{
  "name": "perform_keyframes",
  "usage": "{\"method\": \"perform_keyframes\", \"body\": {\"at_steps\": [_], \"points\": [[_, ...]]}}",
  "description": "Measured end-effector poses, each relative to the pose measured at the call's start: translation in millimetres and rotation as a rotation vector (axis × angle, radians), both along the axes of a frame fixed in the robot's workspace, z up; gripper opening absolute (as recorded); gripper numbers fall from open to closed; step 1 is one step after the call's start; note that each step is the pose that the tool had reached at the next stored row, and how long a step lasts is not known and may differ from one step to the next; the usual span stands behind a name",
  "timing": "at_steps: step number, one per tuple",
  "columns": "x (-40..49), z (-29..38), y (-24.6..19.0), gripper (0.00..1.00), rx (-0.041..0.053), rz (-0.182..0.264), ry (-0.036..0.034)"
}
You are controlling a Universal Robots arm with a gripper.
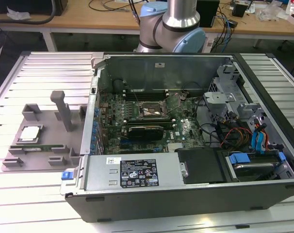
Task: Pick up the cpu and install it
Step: 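Reach for the cpu, then pick up the cpu and move it towards the insertion slot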
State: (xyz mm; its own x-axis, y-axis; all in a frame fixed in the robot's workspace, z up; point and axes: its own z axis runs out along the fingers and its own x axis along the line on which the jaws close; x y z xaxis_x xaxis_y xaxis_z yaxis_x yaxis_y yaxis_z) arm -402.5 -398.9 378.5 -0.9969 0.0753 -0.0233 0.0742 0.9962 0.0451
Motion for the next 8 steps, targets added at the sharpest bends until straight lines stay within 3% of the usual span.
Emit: {"method": "perform_keyframes", "body": {"at_steps": [8], "points": [[-0.4, -0.2, 0.0, 0.11, 0.0000, 0.000, 0.0000]]}}
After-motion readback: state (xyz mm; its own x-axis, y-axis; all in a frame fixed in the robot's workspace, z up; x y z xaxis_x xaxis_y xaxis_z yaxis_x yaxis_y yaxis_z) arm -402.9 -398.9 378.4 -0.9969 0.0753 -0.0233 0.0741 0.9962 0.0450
